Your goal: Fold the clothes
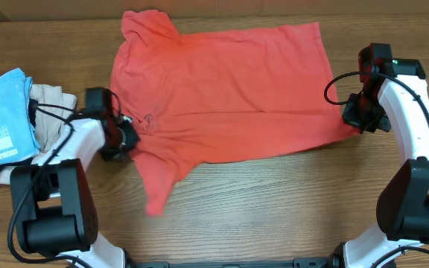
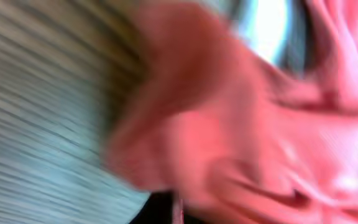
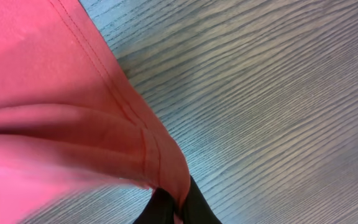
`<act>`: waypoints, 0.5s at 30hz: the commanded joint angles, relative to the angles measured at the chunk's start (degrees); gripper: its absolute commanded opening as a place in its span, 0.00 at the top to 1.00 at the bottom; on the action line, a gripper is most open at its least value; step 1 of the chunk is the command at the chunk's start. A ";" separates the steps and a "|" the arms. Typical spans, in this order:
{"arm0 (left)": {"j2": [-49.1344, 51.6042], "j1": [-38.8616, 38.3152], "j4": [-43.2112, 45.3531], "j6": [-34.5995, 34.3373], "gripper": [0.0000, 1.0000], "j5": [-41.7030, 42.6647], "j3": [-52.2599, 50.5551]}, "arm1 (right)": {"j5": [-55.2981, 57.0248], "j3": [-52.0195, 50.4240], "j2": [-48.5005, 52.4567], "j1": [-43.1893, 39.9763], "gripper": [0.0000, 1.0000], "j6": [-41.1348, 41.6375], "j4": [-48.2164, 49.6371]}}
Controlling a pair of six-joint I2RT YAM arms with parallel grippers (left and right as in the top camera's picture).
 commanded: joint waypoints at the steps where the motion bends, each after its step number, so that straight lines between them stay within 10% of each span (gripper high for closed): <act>1: 1.27 0.52 -0.87 0.13 0.69 -4.48 3.85 | -0.02 0.02 -0.90 -0.28 0.96 0.07 0.22; 15: 1.20 0.13 -19.85 1.95 0.57 -1.07 4.02 | -0.37 0.02 -0.90 -0.28 0.96 0.09 -0.11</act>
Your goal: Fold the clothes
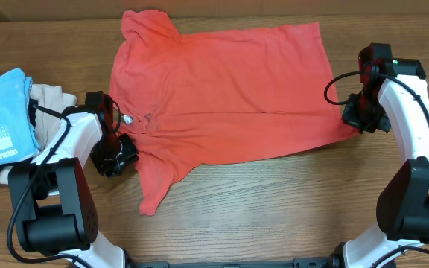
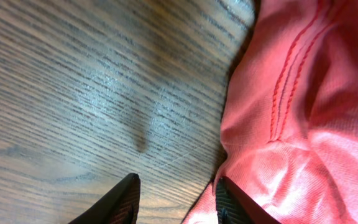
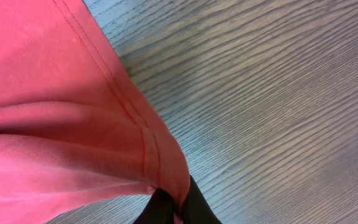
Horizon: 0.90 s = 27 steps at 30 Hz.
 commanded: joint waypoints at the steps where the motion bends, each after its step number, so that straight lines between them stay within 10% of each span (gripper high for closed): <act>1: 0.70 -0.24 1.73 2.67 0.57 0.87 0.37 | 0.00 0.02 -0.92 -0.28 0.96 0.11 -0.02; 11: 0.70 -0.24 2.01 12.79 0.57 14.64 0.37 | 0.00 0.02 -0.92 -0.28 0.96 0.09 -0.74; 27: 0.72 -0.55 9.94 8.33 0.56 9.94 -7.82 | -0.02 0.02 -0.92 -0.28 0.96 0.11 -0.61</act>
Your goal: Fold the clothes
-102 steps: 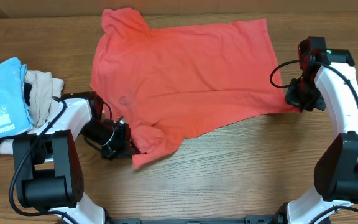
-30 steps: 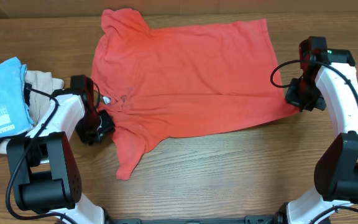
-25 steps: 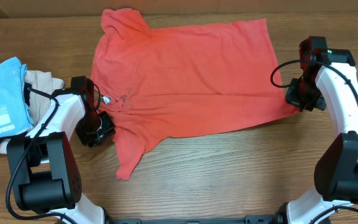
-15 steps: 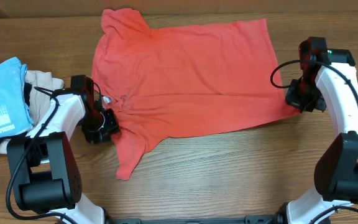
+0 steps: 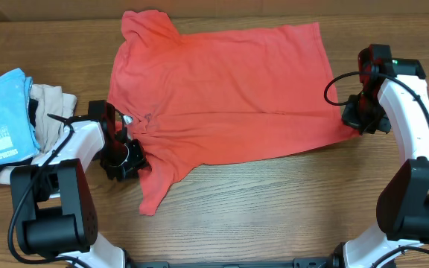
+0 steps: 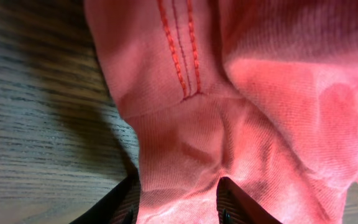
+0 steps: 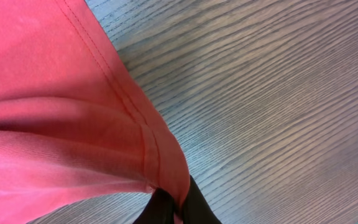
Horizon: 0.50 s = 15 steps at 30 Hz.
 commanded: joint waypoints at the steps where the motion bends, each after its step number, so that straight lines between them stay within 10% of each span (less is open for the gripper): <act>1: 1.40 -0.46 5.20 -1.16 0.56 -3.41 -2.05 | 0.13 0.02 -0.90 -0.26 0.96 0.09 0.28; 5: 1.40 -0.46 8.72 -2.21 0.61 -2.16 -2.05 | 0.13 0.02 -0.90 -0.26 0.96 0.07 0.28; 9: 1.38 -0.46 8.59 -2.03 0.96 -1.68 -2.05 | 0.13 0.02 -0.90 -0.26 0.96 0.09 0.28; 15: -0.68 -0.24 4.59 0.92 0.96 0.35 -0.46 | -1.09 0.02 -0.90 -0.26 0.96 0.09 1.05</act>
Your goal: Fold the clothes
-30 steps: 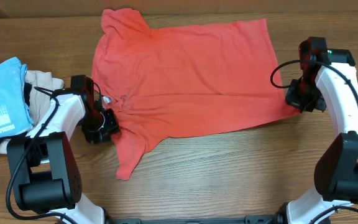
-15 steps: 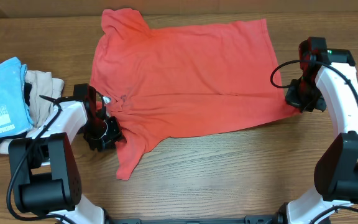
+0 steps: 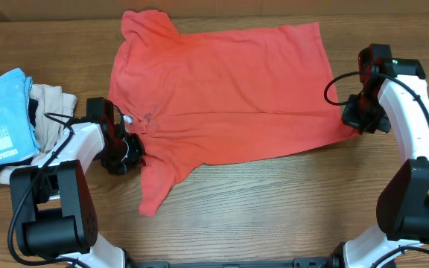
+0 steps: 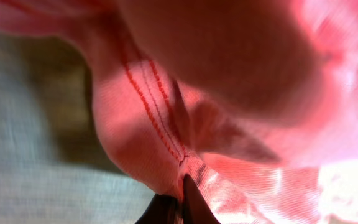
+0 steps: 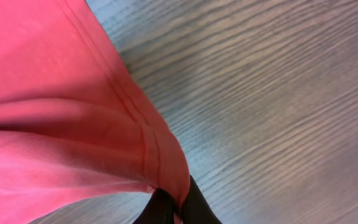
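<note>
A red t-shirt (image 3: 222, 89) lies spread flat across the wooden table (image 3: 274, 201), neck end to the left, one sleeve trailing toward the front. My left gripper (image 3: 129, 149) is shut on the shirt's stitched edge by that front sleeve; up close the fabric (image 4: 166, 124) bunches over the closed fingertips (image 4: 188, 199). My right gripper (image 3: 357, 119) is shut on the shirt's front right hem corner, the hem (image 5: 135, 137) pinched between its dark fingertips (image 5: 194, 208).
A pile of folded clothes sits at the left table edge: a light blue shirt (image 3: 2, 112) on top of a beige garment (image 3: 51, 100). The left arm's cable runs beside that pile. Bare wood lies in front of the shirt.
My left gripper, open over the sleeve seam before, has shut on the shirt's edge and sits slightly further back. The right gripper still holds the hem corner in the same place.
The left gripper was at the shirt's left edge with the sleeve trailing forward. Then it stood open over bare wood beside the fabric, then open over the stitched seam, and now it pinches that edge. The right gripper held the hem corner throughout.
</note>
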`<act>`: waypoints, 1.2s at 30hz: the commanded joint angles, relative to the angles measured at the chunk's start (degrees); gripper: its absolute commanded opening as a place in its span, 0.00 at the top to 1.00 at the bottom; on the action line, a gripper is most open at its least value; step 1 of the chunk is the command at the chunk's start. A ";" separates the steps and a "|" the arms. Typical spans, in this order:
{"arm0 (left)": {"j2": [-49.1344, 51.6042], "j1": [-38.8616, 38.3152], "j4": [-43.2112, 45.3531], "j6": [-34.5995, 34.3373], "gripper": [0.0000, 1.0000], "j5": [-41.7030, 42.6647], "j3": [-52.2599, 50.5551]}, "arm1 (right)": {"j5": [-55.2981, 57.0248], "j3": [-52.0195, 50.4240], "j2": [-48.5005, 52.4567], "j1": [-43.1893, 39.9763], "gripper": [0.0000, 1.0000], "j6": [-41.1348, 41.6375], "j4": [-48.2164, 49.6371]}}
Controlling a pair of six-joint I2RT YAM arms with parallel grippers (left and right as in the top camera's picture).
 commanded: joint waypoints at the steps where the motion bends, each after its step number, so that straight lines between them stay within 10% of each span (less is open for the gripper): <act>1: -3.23 0.33 -5.35 4.44 0.96 0.90 2.10 | -2.67 0.07 -0.90 -0.26 0.96 0.11 1.77; 27: -32.70 17.00 -32.50 5.05 0.96 3.30 54.88 | -1.75 30.64 -35.65 -0.26 0.96 0.09 -8.24; 36: -29.38 17.55 -29.40 2.45 0.96 4.83 55.58 | -1.75 31.47 -26.21 -0.26 0.96 0.04 -5.62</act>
